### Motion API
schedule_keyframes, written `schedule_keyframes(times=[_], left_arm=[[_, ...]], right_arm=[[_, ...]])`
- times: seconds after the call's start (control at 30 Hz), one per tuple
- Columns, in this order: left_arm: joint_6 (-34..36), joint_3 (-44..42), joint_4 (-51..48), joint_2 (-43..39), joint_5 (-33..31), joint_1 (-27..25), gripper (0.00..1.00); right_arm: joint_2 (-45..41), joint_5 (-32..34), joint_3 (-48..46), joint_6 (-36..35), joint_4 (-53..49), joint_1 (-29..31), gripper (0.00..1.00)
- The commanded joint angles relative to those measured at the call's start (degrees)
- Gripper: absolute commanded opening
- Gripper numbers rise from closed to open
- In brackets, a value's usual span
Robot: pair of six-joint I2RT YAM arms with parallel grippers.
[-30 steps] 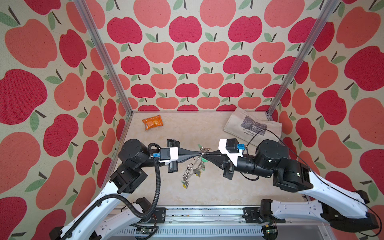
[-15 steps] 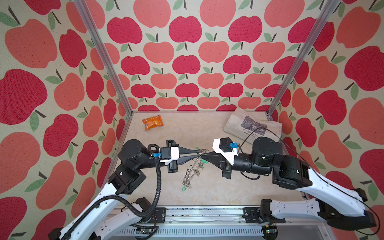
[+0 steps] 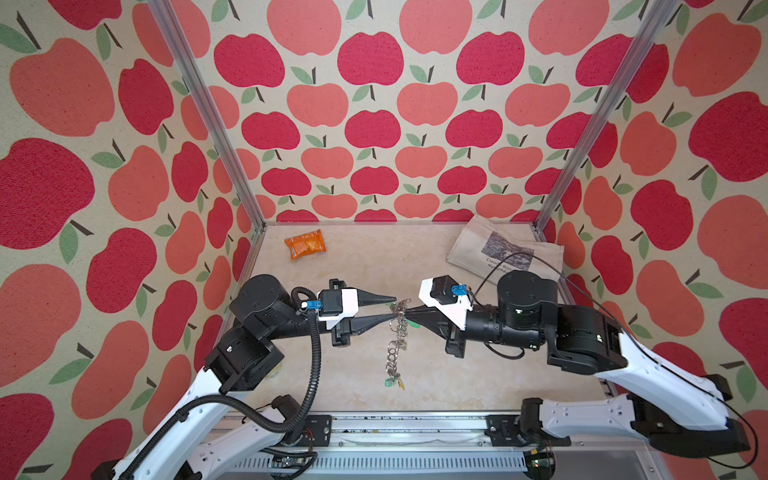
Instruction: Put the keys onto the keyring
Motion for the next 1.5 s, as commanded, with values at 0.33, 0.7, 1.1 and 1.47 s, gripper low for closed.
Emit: schedule_keyframes(times=[0.33,0.7,1.1,1.47], left_arm=[[3.8,10.8,-22.6,6.1,0.4,0.0,0.31],[4.4,11.8,-24.4,7.7,1.0,-0.1,0.29],[5.0,11.5,-23.8,8.5,0.5,-0.9,0.22],[5.3,11.4,-24.2,8.4,0.3,-1.3,0.00]], right_arm=[[0.1,1.2,2.4,-1.1,-0.4,-0.1,0.00],[0.4,1.3,3.0,-1.4,-1.0,-0.1,0.00],[0.9,0.9,3.4,-1.6,-1.2,0.0,0.00],[1.1,1.1,3.6,-1.8,-1.1,0.3,0.00]])
